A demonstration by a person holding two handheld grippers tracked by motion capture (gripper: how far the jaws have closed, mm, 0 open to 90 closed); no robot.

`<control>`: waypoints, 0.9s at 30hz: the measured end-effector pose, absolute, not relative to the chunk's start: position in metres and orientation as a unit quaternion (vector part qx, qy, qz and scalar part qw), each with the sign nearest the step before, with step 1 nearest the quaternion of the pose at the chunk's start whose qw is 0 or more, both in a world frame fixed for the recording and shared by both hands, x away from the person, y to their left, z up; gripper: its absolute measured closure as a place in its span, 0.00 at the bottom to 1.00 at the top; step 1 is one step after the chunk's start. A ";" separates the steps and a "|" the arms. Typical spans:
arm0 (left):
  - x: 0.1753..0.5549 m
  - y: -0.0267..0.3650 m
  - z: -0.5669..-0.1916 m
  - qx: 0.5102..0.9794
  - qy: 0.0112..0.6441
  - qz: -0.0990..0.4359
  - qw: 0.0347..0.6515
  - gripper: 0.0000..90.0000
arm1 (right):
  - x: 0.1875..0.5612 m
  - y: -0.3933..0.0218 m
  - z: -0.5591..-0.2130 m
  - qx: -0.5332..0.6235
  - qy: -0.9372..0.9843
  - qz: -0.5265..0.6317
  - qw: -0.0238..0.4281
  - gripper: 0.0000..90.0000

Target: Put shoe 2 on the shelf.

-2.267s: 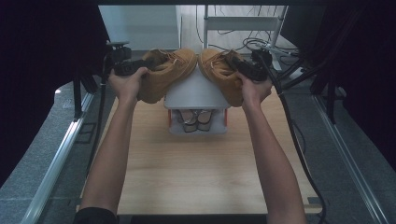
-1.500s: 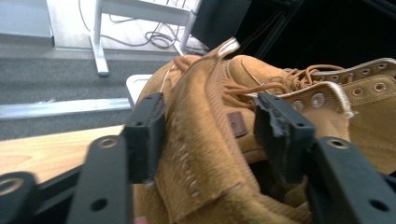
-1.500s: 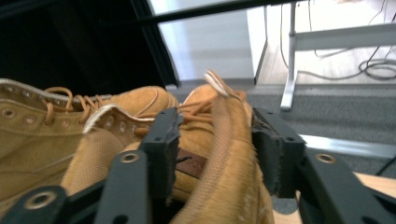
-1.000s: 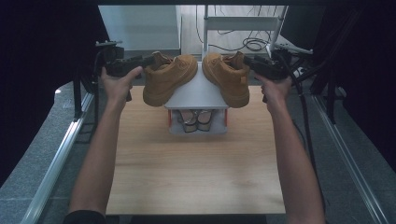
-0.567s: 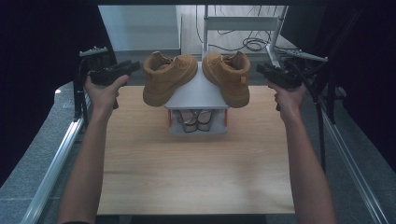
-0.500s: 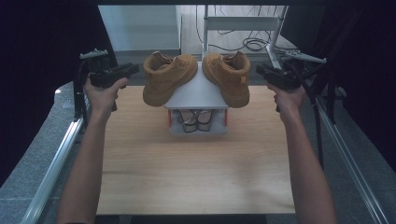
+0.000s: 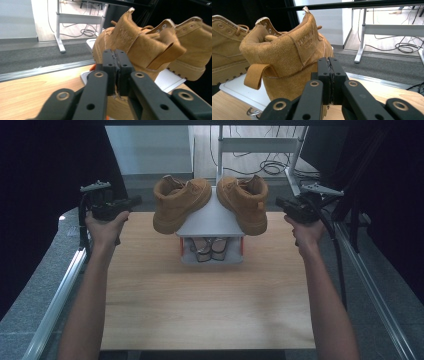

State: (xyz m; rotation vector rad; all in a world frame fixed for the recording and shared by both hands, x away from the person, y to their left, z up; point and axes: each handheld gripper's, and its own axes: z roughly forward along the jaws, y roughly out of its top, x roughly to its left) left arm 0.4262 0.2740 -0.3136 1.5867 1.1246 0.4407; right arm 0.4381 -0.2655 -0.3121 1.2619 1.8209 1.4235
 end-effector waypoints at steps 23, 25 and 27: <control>0.449 0.262 -0.352 0.704 0.479 0.169 0.496 1.00 | 0.453 -0.261 -0.337 0.472 0.687 0.494 0.247 0.99; 0.451 0.262 -0.354 0.705 0.481 0.171 0.492 1.00 | 0.454 -0.260 -0.339 0.473 0.688 0.493 0.246 0.99; 0.453 0.262 -0.355 0.706 0.482 0.169 0.491 1.00 | 0.456 -0.260 -0.341 0.474 0.689 0.490 0.245 0.99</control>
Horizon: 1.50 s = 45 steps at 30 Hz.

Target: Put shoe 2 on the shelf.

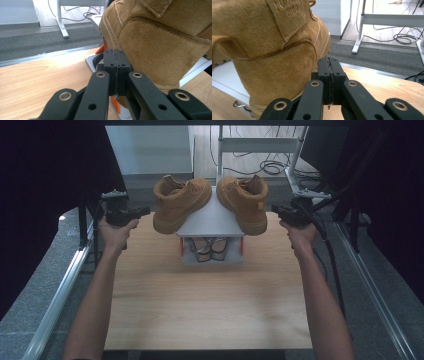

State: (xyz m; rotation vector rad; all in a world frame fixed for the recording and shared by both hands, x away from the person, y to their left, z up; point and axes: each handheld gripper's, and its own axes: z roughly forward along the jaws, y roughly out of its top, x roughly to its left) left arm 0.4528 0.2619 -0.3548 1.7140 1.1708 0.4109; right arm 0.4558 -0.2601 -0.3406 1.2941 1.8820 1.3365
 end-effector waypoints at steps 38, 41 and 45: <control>0.474 0.214 -0.349 0.711 0.475 0.138 0.500 1.00 | 0.468 -0.226 -0.355 0.454 0.709 0.479 0.246 1.00; 0.475 0.203 -0.350 0.716 0.468 0.134 0.501 1.00 | 0.467 -0.224 -0.355 0.455 0.708 0.478 0.250 1.00; 0.477 0.189 -0.350 0.719 0.464 0.131 0.501 1.00 | 0.466 -0.218 -0.356 0.447 0.712 0.485 0.242 1.00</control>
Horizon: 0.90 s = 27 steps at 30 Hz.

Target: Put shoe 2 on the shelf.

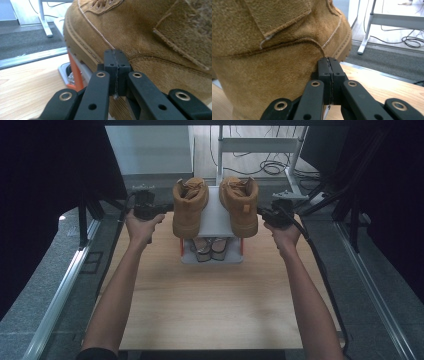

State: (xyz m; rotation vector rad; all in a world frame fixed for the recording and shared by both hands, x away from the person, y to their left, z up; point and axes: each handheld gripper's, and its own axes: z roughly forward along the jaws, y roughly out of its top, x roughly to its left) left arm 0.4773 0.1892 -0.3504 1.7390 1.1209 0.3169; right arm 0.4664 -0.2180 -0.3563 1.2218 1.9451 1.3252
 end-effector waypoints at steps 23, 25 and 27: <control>0.478 0.167 -0.355 0.716 0.463 0.121 0.508 1.00 | 0.466 -0.180 -0.362 0.429 0.723 0.488 0.237 1.00; 0.478 0.166 -0.355 0.718 0.462 0.124 0.506 1.00 | 0.467 -0.182 -0.363 0.430 0.722 0.490 0.230 1.00; 0.478 0.166 -0.355 0.718 0.462 0.125 0.506 1.00 | 0.466 -0.181 -0.362 0.430 0.722 0.489 0.232 1.00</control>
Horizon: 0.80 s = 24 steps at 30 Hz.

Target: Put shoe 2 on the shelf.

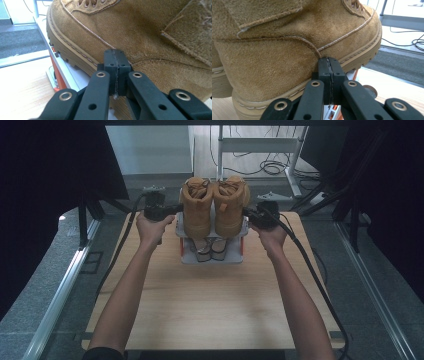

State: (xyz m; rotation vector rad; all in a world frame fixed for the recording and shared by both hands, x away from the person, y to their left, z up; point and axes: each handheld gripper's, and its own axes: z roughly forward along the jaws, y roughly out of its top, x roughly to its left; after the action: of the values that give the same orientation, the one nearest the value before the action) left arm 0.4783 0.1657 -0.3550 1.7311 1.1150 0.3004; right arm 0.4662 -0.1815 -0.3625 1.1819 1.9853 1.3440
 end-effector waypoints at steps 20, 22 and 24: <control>0.477 0.166 -0.356 0.715 0.462 0.131 0.508 1.00 | 0.466 -0.184 -0.365 0.435 0.713 0.501 0.224 1.00; 0.477 0.166 -0.356 0.716 0.462 0.134 0.506 1.00 | 0.465 -0.184 -0.365 0.435 0.713 0.501 0.226 1.00; 0.476 0.167 -0.356 0.716 0.463 0.138 0.503 0.98 | 0.465 -0.185 -0.365 0.435 0.713 0.501 0.225 1.00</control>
State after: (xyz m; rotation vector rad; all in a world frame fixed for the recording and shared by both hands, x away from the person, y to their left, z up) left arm 0.4761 0.1670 -0.3557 1.7298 1.1177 0.3340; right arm 0.4648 -0.1846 -0.3652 1.2006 1.9668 1.3819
